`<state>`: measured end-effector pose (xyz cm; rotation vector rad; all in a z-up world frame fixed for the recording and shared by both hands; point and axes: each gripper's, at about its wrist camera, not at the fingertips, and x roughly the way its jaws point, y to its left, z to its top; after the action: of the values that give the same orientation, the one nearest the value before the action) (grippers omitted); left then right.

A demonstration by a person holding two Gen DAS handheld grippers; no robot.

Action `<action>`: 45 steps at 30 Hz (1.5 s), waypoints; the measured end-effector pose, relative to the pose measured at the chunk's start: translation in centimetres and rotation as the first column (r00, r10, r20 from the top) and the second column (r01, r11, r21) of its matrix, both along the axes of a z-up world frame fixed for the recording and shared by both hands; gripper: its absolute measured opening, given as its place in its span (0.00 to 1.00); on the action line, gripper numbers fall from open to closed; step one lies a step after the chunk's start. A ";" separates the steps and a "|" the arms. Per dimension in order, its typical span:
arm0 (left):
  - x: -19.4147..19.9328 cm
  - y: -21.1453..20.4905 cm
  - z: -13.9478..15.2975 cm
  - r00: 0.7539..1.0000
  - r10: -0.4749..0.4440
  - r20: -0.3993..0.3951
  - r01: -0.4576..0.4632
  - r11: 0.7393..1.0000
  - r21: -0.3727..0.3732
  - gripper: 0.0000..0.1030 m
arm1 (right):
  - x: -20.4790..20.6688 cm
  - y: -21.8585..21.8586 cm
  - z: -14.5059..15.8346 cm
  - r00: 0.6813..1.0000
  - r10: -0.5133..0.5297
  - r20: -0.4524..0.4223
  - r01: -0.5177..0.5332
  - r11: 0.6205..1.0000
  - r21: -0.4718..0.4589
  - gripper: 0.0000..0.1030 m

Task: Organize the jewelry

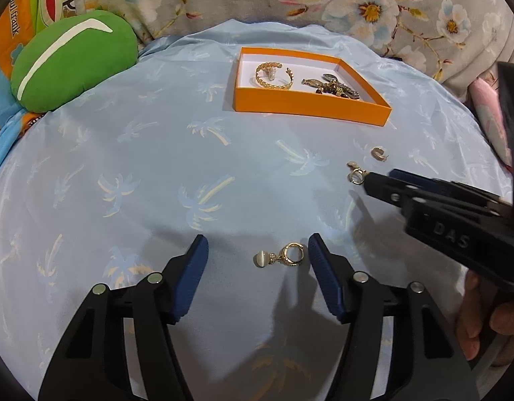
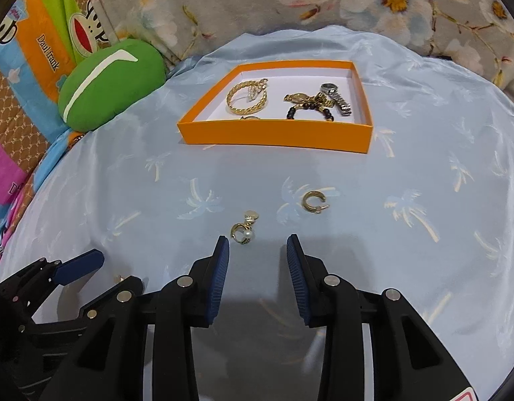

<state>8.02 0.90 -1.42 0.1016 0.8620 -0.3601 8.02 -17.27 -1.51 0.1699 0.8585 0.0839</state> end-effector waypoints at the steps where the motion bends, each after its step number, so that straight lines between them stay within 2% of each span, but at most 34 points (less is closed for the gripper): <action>1: 0.0 0.0 0.0 1.000 -0.002 0.000 0.002 1.000 -0.002 0.58 | 0.4 0.1 -0.1 1.000 0.000 -0.005 0.000 1.000 -0.001 0.33; 5: 0.0 -0.1 0.0 1.000 -0.003 -0.001 0.003 1.000 -0.004 0.58 | 1.5 0.6 -0.1 1.000 0.002 -0.011 -0.002 1.000 -0.028 0.31; 6: 0.0 -0.1 0.0 1.000 -0.003 -0.001 0.003 1.000 -0.004 0.58 | 1.6 0.7 -0.2 1.000 0.004 -0.012 -0.005 0.999 -0.032 0.28; 8: 0.0 -0.1 0.0 1.000 -0.003 0.000 0.003 1.000 -0.004 0.58 | 1.7 0.8 -0.2 1.000 0.010 -0.016 -0.011 0.999 -0.037 0.14; 11: 0.0 -0.1 0.1 1.000 -0.009 -0.001 0.009 1.000 -0.007 0.58 | 1.3 0.7 0.0 1.000 0.006 0.000 -0.006 0.999 -0.036 0.08; 16: -0.1 -0.2 0.1 1.000 -0.020 -0.001 0.020 1.000 -0.017 0.58 | -0.3 0.2 0.1 1.000 -0.011 0.010 0.011 0.999 -0.037 0.07; 20: -0.4 -0.6 0.0 0.999 -0.044 0.001 0.044 0.999 -0.016 0.51 | -2.6 -0.6 0.0 1.000 -0.030 0.008 0.030 0.999 -0.011 0.07; 27: -0.6 -0.8 0.0 0.997 -0.083 -0.002 0.083 0.996 -0.034 0.26 | -5.8 -1.4 -0.2 0.999 -0.045 0.006 0.045 0.999 0.020 0.07; 28: -0.6 -0.8 0.0 0.996 -0.090 -0.004 0.090 0.995 -0.043 0.25 | -5.9 -1.4 -0.2 0.999 -0.045 0.006 0.045 0.999 0.020 0.07; 30: -0.8 -1.1 0.0 0.994 -0.107 -0.009 0.107 0.993 -0.046 0.10 | -6.1 -1.3 -0.2 0.999 -0.044 0.008 0.044 0.999 0.017 0.07; 45: -1.8 -1.5 0.1 0.993 -0.116 0.005 0.116 0.991 -0.068 0.03 | -6.7 -1.9 0.4 0.997 -0.064 0.036 0.063 0.997 0.033 0.06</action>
<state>6.21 -0.63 -1.27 0.0884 0.8443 -0.4979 1.28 -19.17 -1.14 0.2251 0.8149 0.0411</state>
